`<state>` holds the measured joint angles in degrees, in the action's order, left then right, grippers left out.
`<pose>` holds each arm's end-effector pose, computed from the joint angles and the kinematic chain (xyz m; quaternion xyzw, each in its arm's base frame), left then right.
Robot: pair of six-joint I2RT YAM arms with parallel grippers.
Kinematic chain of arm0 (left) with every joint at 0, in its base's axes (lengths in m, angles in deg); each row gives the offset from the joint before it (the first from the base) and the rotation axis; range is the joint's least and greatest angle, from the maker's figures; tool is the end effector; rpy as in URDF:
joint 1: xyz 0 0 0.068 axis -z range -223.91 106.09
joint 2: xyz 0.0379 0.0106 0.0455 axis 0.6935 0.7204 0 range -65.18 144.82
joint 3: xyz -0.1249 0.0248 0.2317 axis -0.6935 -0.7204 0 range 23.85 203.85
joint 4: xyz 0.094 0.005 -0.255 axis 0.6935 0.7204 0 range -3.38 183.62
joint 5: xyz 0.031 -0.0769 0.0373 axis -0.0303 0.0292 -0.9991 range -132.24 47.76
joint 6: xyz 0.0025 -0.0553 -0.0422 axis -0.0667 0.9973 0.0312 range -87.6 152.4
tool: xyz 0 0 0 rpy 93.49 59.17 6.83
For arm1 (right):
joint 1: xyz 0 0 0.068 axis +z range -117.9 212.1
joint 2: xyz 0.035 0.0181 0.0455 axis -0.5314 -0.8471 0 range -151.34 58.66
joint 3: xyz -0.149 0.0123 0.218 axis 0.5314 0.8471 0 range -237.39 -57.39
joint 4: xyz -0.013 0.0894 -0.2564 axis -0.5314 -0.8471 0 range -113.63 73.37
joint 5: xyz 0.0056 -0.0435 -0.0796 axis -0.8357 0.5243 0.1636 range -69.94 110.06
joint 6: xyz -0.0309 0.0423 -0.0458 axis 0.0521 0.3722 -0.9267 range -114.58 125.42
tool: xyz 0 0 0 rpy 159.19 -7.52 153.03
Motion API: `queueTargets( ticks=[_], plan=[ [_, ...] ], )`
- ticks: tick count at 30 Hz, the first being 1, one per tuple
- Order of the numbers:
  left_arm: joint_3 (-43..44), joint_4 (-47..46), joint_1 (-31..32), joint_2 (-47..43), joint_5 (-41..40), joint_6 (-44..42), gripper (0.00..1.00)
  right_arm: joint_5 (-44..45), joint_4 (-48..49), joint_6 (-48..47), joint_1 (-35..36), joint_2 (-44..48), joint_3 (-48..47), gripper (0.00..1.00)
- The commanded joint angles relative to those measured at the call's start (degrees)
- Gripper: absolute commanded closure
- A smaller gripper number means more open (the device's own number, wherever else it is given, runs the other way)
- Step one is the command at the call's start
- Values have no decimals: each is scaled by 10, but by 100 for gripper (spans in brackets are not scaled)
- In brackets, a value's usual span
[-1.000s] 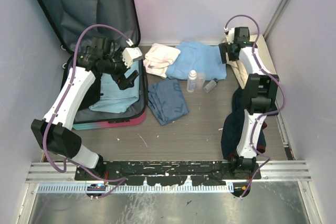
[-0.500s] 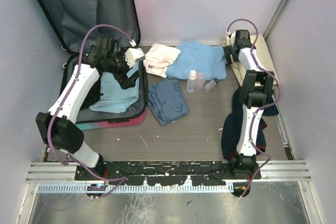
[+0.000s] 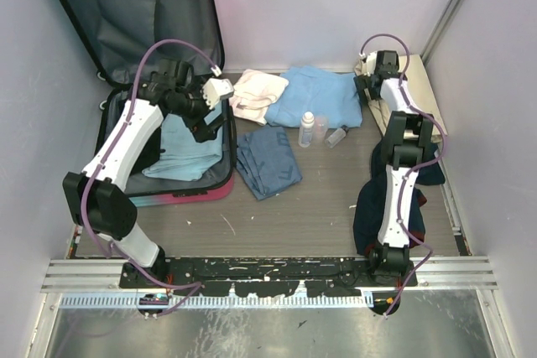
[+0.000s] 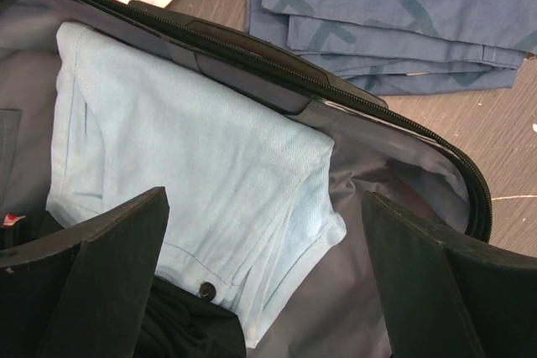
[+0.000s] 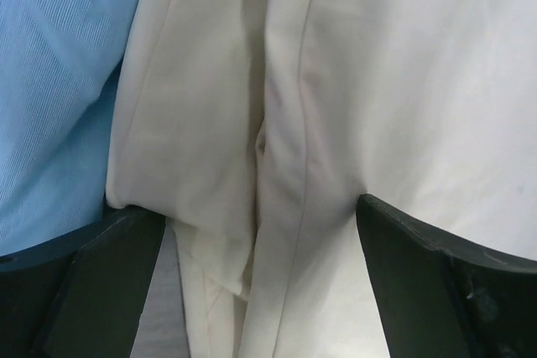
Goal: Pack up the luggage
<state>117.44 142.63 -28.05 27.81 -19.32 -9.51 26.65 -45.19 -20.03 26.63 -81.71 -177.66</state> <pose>0.3405 -0.1197 0.3272 0.5038 0.7908 -0.1191 0.3266 0.5605 -0.0601 0.1469 -0.1420 0.9234 -0.1458 0.3254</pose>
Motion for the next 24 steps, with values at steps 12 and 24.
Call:
queueTargets(
  ticks=[12,24],
  plan=[
    [74,-8,6,27,-4,26,1,-41,-3,14,-23,-55,-64,83],
    [111,-14,6,28,23,84,0,-153,-29,-25,-77,96,-89,99]
  ],
)
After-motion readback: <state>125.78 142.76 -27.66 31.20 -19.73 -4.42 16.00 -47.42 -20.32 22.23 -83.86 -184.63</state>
